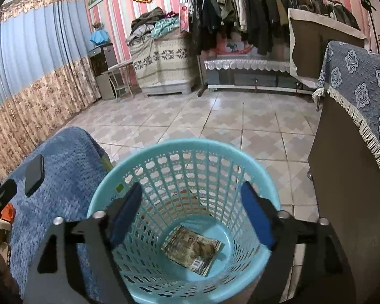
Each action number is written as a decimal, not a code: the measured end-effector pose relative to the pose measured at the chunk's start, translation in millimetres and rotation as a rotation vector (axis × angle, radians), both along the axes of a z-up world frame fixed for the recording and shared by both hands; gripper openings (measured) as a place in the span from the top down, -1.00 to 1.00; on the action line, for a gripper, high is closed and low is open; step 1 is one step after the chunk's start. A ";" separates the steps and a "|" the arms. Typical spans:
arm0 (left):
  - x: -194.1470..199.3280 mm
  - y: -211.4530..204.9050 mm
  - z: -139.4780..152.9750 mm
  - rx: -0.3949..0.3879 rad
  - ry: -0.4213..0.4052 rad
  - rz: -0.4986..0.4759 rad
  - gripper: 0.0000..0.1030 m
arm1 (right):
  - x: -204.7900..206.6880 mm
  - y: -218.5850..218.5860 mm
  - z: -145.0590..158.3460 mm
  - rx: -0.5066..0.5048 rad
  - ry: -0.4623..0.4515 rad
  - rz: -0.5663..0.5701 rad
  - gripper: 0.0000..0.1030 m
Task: Collect trash
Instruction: 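Open both tools to drop the wrapper and brown paper into the basket, then grasp the blue plastic bag with the left tool while the right tool returns to the pile, then grasp another crumpled brown paper with the right tool while the left holds the blue bag, then carry both items to the basket and open the left tool to drop the blue bag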
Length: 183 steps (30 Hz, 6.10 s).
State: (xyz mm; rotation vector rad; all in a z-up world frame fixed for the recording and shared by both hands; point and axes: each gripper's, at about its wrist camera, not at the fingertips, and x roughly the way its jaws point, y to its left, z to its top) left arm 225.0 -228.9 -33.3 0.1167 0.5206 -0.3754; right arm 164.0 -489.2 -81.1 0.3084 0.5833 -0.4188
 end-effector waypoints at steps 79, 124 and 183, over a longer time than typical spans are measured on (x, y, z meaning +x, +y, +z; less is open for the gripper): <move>-99.0 405.1 -57.1 -0.135 0.087 0.560 0.43 | 35.1 388.2 -18.8 -0.138 0.043 0.733 -0.91; -91.0 341.7 -21.8 -0.104 0.007 0.465 0.43 | 2.9 242.0 20.3 -0.099 -0.041 0.597 0.26; -3.3 -118.7 -26.8 -0.070 0.010 -0.331 -0.08 | -36.4 -41.3 7.8 0.042 -0.034 -0.090 0.26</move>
